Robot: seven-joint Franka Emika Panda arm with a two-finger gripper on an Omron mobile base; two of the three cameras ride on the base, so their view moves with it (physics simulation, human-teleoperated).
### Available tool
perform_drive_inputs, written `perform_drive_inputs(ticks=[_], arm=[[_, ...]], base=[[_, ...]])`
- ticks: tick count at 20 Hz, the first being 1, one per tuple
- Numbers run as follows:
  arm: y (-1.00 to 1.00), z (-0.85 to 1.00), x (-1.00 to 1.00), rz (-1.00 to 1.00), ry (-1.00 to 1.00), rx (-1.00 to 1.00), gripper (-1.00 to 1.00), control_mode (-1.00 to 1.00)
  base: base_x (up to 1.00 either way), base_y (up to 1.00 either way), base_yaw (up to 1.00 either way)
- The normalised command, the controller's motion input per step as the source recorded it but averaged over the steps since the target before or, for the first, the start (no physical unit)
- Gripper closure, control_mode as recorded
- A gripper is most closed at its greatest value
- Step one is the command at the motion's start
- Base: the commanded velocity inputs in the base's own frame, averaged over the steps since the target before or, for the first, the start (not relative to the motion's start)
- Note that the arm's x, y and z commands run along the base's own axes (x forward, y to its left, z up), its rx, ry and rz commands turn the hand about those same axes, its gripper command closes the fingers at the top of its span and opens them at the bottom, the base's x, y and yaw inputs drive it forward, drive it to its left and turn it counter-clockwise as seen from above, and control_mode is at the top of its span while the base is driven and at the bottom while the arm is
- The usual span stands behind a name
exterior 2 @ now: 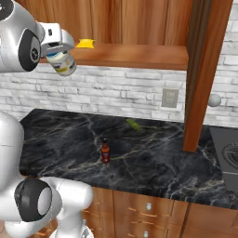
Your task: Pick the condiment bottle and mayonnaise from the counter and place them in the cabinet.
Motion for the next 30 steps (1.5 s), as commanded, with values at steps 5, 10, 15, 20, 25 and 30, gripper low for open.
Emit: perform_drive_inputs(ticks=[5, 10, 15, 20, 25, 30], arm=[[0.00, 0.00, 0.37, 0.00, 0.00, 0.00, 1.00, -1.00], [0.00, 0.04, 0.26, 0.00, 0.00, 0.00, 1.00, -1.00], [0.00, 0.14, 0.27, 0.00, 0.00, 0.00, 1.00, -1.00], [0.00, 0.07, 0.32, 0.00, 0.00, 0.00, 1.00, -1.00], [0.00, 0.00, 0.43, 0.00, 0.00, 0.00, 1.00, -1.00], [0.00, 0.00, 0.51, 0.00, 0.01, 0.00, 1.00, -1.00]], base=[[0.00, 0.00, 0.00], [0.00, 0.00, 0.00], [0.00, 0.00, 0.00], [0.00, 0.00, 0.00], [0.00, 0.00, 0.00], [0.00, 0.00, 0.00]])
